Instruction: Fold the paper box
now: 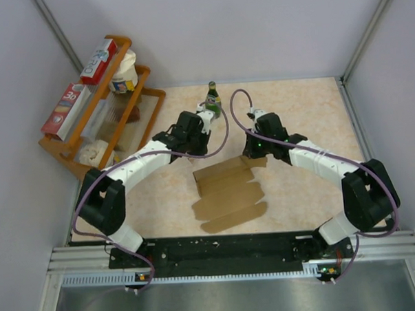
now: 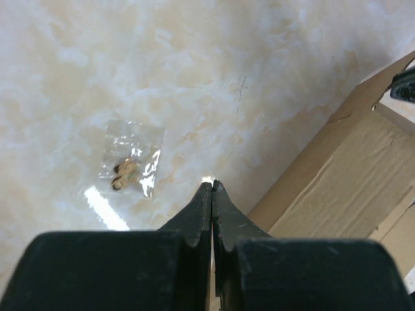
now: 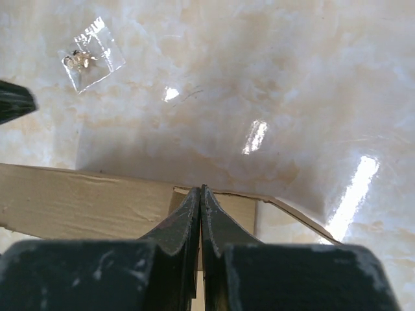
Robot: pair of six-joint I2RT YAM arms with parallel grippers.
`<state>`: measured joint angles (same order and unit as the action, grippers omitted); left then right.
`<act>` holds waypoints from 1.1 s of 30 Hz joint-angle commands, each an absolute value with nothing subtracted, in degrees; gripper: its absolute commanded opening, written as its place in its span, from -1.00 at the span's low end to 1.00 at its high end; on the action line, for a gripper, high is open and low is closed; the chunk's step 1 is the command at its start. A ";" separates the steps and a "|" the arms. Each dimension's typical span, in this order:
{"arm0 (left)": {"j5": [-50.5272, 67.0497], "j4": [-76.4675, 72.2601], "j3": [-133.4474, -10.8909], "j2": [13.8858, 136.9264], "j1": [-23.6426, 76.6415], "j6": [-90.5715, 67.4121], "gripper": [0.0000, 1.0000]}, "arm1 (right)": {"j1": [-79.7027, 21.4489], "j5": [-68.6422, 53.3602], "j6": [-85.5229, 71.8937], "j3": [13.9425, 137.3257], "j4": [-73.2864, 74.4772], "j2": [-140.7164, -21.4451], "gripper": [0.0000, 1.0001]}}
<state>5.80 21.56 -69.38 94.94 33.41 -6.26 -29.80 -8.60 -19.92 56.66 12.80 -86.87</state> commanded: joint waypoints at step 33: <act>10.63 10.11 -55.29 81.21 40.25 -8.79 -1.00 | -27.07 1.94 -25.14 41.57 9.32 -81.03 -1.00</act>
<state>10.87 13.15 -56.47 81.28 39.97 -8.25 -27.59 1.45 -24.69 41.95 11.66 -79.42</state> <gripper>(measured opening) 0.008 0.002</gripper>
